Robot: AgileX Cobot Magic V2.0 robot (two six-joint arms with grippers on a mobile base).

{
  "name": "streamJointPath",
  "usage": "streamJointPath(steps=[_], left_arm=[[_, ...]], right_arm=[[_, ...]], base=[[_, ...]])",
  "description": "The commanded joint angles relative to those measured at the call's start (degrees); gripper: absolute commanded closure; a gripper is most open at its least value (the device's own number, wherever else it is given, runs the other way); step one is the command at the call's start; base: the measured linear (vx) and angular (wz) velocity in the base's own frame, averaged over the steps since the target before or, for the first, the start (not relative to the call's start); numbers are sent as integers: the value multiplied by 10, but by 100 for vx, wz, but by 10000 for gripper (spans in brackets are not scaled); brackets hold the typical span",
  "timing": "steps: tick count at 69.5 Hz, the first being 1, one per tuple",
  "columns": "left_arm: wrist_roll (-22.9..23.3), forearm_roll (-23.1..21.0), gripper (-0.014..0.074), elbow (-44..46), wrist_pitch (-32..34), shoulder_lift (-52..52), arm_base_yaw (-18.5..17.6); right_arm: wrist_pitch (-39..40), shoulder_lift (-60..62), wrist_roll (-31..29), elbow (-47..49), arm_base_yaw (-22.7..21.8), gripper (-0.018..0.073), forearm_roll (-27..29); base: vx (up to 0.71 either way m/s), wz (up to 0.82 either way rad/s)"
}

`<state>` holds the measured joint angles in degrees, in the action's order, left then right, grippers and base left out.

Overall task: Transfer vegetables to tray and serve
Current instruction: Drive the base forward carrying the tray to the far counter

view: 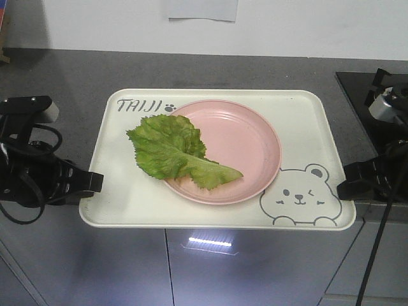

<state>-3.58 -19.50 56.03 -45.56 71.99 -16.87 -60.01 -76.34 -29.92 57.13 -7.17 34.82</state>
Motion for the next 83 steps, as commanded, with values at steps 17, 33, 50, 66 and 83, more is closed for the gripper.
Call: streamJointPath(steps=[17,33,50,66,83], left_arm=[[-8,-32,604,17,29,-15,-7],[-8,-32,604,17,29,-15,-7],[-8,-32,604,17,29,-15,-7],[-8,-32,604,17,29,-15,-7],[-8,-32,604,17,29,-15,-7]], right_arm=[[-5,18,-22,16,4,561,49],[-5,18,-22,16,4,561,49],[-5,18,-22,16,4,561,49],[-5,18,-22,16,4,561,49],[-5,18,-22,16,4,561,49]], base=[[16,3],[16,2],[15,-2],[14,-4],[13,-1]])
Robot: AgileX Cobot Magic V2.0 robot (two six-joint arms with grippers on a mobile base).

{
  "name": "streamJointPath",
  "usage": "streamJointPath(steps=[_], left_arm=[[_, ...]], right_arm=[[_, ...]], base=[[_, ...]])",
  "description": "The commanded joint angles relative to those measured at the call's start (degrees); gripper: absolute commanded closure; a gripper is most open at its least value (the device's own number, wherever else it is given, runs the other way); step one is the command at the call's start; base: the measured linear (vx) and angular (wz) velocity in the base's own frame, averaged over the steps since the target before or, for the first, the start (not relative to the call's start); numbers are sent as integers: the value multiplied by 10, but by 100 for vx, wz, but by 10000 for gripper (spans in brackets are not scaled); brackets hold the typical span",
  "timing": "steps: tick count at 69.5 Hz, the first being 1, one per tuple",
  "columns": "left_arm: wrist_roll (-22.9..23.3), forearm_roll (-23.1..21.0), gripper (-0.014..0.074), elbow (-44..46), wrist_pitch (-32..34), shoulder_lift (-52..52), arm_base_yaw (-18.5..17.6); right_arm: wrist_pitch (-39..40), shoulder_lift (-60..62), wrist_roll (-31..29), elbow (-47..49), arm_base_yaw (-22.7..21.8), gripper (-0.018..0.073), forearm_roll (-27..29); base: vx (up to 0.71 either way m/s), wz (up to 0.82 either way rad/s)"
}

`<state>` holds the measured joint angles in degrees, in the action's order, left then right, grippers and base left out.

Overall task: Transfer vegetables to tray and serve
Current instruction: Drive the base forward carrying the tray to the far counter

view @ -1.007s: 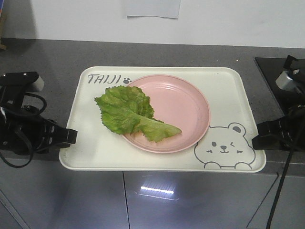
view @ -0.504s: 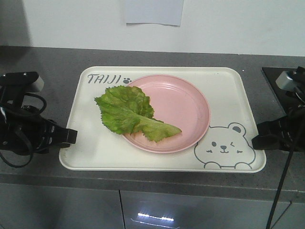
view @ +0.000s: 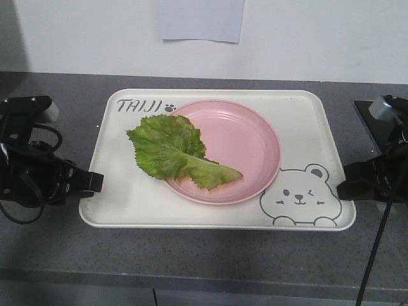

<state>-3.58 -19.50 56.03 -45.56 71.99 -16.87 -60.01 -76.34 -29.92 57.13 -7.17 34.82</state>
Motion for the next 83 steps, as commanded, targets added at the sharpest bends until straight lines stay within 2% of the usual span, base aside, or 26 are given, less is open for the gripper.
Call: streamJointPath(steps=[1,83], left_arm=[[-8,-32,604,17,29,-15,-7],[-8,-32,604,17,29,-15,-7]], right_arm=[[-5,18,-22,16,4,561,49],[-5,18,-22,16,4,561,49]], base=[[12,0],[6,1]])
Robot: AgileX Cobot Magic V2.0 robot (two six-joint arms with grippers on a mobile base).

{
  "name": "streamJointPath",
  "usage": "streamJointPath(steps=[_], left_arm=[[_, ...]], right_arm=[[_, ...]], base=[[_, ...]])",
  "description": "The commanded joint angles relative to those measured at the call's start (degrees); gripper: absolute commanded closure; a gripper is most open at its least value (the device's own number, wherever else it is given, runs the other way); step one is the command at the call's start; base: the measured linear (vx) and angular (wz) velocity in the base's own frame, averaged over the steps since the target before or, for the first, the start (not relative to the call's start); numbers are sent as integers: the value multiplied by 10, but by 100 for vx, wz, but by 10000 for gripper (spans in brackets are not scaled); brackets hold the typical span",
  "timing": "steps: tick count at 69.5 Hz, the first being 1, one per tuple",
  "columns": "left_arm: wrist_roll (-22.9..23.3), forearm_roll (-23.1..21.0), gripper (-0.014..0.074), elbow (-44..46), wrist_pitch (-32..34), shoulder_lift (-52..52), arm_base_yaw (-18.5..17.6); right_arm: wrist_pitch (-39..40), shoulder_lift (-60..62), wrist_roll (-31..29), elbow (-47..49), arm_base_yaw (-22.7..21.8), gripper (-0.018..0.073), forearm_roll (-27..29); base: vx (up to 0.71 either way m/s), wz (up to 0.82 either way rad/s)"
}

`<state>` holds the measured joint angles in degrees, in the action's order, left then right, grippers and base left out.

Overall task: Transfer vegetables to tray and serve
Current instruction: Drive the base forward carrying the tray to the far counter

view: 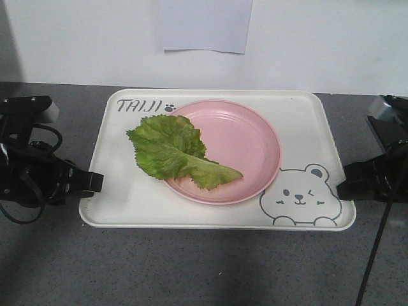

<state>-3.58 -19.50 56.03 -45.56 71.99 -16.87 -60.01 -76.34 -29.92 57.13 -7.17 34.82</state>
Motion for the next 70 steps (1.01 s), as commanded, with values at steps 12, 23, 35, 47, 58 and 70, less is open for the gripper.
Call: streamJointPath(steps=[12,23,35,47,58,70], left_arm=[[-8,-32,604,17,29,-15,-7],[-8,-32,604,17,29,-15,-7],[-8,-32,604,17,29,-15,-7],[-8,-32,604,17,29,-15,-7],[-8,-32,604,17,29,-15,-7],[-8,-32,604,17,29,-15,-7]], right_arm=[[-5,18,-22,16,4,561,49],[-5,18,-22,16,4,561,49],[-5,18,-22,16,4,561,49],[-5,18,-22,16,4,561,49],[-5,18,-22,16,4,561,49],[-5,18,-22,16,4,561,49]], base=[[2,0],[2,-1],[2,0],[1,0],[0,0],[0,0]])
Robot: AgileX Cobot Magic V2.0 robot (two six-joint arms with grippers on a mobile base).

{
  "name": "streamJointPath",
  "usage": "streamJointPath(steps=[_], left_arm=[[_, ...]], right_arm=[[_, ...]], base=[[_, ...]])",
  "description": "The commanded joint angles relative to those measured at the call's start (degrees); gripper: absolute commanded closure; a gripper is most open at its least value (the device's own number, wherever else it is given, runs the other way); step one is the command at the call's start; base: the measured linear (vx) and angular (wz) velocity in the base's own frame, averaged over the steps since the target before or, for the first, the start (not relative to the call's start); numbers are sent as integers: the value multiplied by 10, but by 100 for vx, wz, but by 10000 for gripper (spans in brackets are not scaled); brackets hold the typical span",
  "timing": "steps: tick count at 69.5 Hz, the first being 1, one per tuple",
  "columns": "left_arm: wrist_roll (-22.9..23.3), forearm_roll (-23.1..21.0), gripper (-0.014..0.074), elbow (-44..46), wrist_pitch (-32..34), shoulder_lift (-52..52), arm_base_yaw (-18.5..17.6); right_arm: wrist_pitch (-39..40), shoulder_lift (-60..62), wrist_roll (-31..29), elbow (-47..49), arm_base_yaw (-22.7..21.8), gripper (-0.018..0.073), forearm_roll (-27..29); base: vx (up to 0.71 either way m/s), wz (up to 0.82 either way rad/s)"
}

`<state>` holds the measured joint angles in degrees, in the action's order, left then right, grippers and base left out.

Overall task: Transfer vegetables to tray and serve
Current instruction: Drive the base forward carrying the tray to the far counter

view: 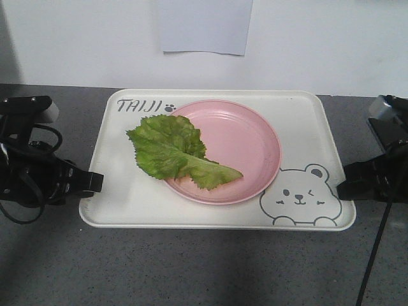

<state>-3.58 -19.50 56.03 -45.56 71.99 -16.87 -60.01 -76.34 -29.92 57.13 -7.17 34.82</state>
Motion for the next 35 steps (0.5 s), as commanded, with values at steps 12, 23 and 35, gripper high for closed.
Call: streamJointPath(steps=[12,23,35], left_arm=[[-8,-32,604,17,29,-15,-7],[-8,-32,604,17,29,-15,-7],[-8,-32,604,17,29,-15,-7]], right_arm=[[-5,18,-22,16,4,561,49],[-5,18,-22,16,4,561,49],[-5,18,-22,16,4,561,49]], base=[[0,0],[0,0],[0,0]])
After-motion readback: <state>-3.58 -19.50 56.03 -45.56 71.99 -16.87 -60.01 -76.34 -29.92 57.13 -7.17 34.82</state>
